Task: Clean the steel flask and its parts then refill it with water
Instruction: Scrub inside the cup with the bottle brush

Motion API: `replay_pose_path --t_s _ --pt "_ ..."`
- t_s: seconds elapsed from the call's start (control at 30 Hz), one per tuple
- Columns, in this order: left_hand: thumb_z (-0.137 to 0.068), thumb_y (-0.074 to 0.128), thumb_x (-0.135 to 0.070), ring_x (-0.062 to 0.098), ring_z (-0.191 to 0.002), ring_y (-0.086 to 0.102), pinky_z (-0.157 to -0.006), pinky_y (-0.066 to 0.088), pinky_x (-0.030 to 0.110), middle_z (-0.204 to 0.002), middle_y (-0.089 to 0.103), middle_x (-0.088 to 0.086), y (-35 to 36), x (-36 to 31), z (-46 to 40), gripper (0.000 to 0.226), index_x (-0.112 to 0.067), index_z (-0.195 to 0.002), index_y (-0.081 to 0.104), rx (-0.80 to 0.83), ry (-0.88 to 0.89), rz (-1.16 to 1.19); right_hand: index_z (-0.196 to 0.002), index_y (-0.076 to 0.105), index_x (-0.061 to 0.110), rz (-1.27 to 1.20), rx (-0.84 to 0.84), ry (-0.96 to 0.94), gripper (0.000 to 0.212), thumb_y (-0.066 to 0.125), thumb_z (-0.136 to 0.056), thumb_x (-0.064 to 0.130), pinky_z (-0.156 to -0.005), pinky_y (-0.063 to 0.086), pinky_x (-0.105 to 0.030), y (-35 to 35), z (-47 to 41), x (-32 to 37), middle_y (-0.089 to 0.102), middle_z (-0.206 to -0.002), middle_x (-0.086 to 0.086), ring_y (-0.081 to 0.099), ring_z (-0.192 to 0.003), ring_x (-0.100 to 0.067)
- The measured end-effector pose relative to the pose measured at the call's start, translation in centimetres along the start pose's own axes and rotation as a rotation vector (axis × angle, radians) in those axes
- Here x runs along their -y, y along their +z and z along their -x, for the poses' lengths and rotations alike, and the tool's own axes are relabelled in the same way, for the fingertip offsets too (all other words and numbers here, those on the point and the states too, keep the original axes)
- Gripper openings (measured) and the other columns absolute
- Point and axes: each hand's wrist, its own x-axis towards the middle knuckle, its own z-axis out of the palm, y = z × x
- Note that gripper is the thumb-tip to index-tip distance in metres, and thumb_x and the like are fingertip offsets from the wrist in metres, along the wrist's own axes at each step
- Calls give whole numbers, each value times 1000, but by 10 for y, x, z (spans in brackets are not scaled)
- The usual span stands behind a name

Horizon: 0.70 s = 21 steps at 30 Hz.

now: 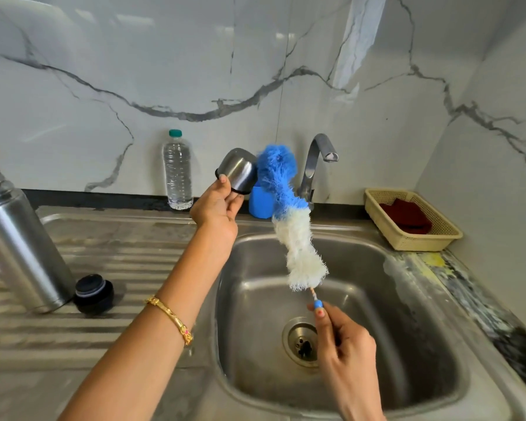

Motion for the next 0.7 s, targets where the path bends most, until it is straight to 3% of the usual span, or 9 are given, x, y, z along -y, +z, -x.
replay_pose_path --t_s 0.13,0.33,0.43,0.5,0.6,0.7 --pt "-85 62 -5 12 -70 59 -76 54 30 -79 60 5 -1 5 12 9 -9 -78 59 86 -11 -113 -75 66 22 -53 19 44 25 50 -94 18 -40 25 -16 -2 -19 9 33 -41 1 29 -39 -9" --pt "-84 63 -1 12 -66 59 -66 56 27 -72 60 2 -10 -4 6 14 -9 -74 58 -29 61 -138 -69 67 30 -51 122 66 29 52 -91 20 -42 22 -17 0 -4 12 26 -40 3 25 -42 -6" --pt "-84 63 0 4 -54 59 -60 55 22 -58 63 -3 -12 1 9 6 -5 -81 62 56 82 -215 -72 68 22 -118 102 152 29 49 -94 17 -39 23 -16 -1 -24 10 31 -37 6 27 -37 -4" --pt "-84 63 1 3 -52 55 -56 55 20 -59 61 -3 -8 3 15 3 -1 -86 63 77 110 -215 -73 68 17 -180 135 244 30 48 -96 18 -35 21 -15 -1 -34 10 35 -40 6 24 -35 -5" --pt "-84 64 1 -1 -58 57 -60 56 19 -66 62 -8 -3 -6 11 22 4 -106 64 21 262 -232 -74 67 14 -258 202 307 29 47 -96 15 -33 19 -13 2 -20 12 34 -39 5 24 -32 -4" --pt "-83 66 -2 -6 -57 59 -65 55 18 -71 66 -9 -6 -13 4 28 2 -110 65 7 481 -372 -76 68 15 -287 189 325 28 47 -95 16 -33 19 -12 6 -1 12 35 -39 6 23 -32 -2"
